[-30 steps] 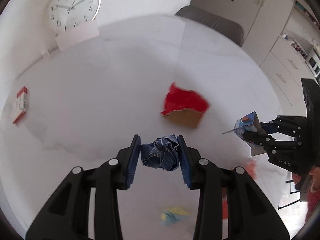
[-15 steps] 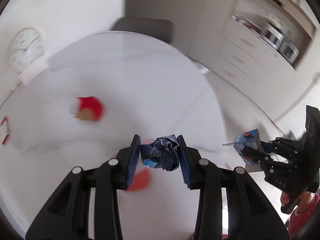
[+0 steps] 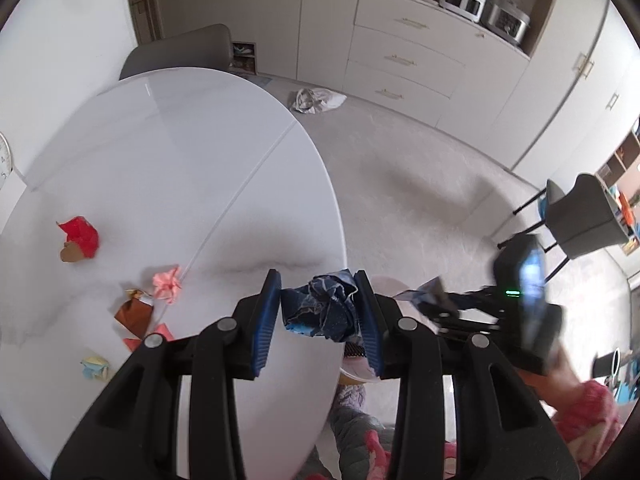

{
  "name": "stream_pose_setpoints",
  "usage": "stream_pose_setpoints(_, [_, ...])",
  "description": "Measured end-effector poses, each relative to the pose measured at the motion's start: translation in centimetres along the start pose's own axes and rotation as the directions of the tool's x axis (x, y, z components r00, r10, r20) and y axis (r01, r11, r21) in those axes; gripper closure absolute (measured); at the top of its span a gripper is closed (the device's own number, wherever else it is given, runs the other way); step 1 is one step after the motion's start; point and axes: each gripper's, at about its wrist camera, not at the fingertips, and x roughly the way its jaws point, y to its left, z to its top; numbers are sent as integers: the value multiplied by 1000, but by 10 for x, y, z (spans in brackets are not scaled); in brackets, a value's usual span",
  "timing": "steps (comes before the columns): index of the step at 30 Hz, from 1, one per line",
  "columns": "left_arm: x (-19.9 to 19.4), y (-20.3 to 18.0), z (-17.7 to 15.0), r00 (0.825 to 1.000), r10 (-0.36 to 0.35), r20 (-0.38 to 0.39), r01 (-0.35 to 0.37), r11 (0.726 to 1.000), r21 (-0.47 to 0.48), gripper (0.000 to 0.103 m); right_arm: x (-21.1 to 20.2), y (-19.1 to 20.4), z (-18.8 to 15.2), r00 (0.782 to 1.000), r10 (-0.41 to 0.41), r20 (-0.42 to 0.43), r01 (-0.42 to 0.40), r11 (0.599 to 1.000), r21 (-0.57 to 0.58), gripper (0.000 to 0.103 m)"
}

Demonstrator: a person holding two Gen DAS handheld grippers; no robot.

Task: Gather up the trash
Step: 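Carry both items over the white bin and open both grippers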

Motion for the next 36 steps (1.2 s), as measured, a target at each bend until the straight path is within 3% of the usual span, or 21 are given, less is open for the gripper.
stream_pose_setpoints(7, [2, -27, -12, 999, 18, -28, -17, 999, 30, 66, 52, -24, -19, 996, -2, -85, 11, 995, 97, 71])
stream_pose_setpoints(8, [2, -30, -13, 999, 21, -30, -20, 999, 35, 66, 55, -25, -22, 996, -7, -94, 17, 994, 104, 63])
stream_pose_setpoints(9, [3, -32, -14, 999, 23, -32, -22, 999, 40, 66, 56, -28, -23, 995, -15, -98, 26, 994, 111, 48])
stream_pose_setpoints(10, [3, -34, -15, 999, 24, -34, -23, 999, 43, 66, 54, -31, -26, 995, -25, -96, 36, 993, 115, 42])
stream_pose_setpoints(20, [19, -58, -15, 998, 14, -61, -8, 996, 88, 66, 14, -57, -28, 996, -80, -26, 83, 979, 184, 14])
stream_pose_setpoints(25, [60, -81, -20, 987, -63, -151, 81, 990, 117, 66, -25, -82, -29, 987, -155, 36, 142, 960, 240, 11])
stream_pose_setpoints(29, [111, -103, -31, 956, -137, -260, 174, 977, 124, 62, -44, -108, -37, 983, -179, 49, 156, 940, 302, 9])
stream_pose_setpoints(31, [133, -110, -36, 943, -149, -299, 190, 975, 114, 50, -48, -119, -42, 982, -180, 48, 155, 933, 326, 9])
stream_pose_setpoints(36, [162, -120, -42, 927, -142, -348, 181, 980, 83, 34, -44, -131, -50, 984, -175, 15, 161, 934, 320, 9])
